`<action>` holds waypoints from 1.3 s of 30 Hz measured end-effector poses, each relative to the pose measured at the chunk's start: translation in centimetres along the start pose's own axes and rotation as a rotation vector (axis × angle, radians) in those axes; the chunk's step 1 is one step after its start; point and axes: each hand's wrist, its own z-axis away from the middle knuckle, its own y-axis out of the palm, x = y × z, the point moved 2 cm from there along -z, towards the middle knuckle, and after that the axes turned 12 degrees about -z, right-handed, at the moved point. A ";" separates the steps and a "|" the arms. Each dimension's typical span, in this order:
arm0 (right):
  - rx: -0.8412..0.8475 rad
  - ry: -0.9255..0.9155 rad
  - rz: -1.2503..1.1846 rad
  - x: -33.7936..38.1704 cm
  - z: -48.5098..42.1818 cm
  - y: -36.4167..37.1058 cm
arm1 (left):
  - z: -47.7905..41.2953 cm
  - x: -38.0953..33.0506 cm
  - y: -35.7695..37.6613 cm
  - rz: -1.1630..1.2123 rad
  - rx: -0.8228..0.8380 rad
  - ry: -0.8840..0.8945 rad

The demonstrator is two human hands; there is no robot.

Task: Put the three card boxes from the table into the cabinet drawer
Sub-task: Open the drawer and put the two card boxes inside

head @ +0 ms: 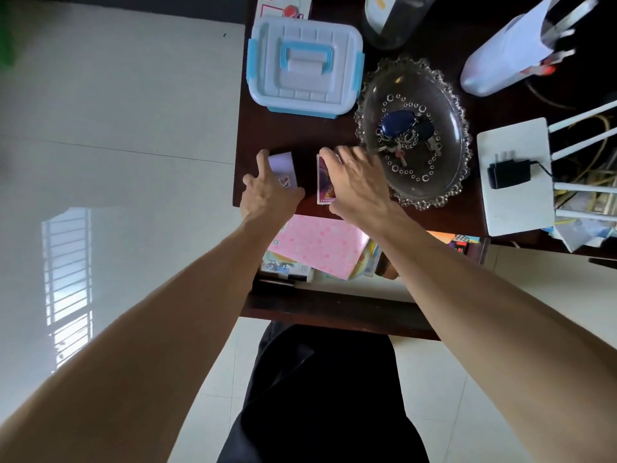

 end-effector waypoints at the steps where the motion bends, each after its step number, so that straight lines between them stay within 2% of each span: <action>1: 0.008 -0.005 -0.004 0.1 0.0 -0.1 | 0.0 0.2 0.0 0.001 0.000 0.001; 6: 0.014 0.000 -0.074 0.8 1.9 -0.1 | 1.6 1.4 0.1 0.059 0.039 0.072; 10: -0.017 0.110 -0.245 1.2 6.8 0.9 | 5.4 3.0 1.2 0.095 0.074 0.144; 14: -0.057 0.282 -0.387 0.1 12.8 2.9 | 9.3 4.7 4.0 0.101 0.148 0.161; 19: 0.016 0.598 -0.638 -3.3 18.5 6.7 | 12.5 5.5 8.2 0.047 0.312 0.155; 25: -0.091 0.869 -0.875 -8.9 22.4 9.4 | 14.5 4.2 12.4 -0.169 0.387 0.191; 33: -0.344 1.032 -0.911 -15.0 22.3 10.7 | 15.1 0.7 14.9 -0.476 0.353 0.454; 39: -0.292 1.025 -0.829 -17.9 20.8 12.3 | 13.2 -1.1 16.6 -0.458 0.387 0.483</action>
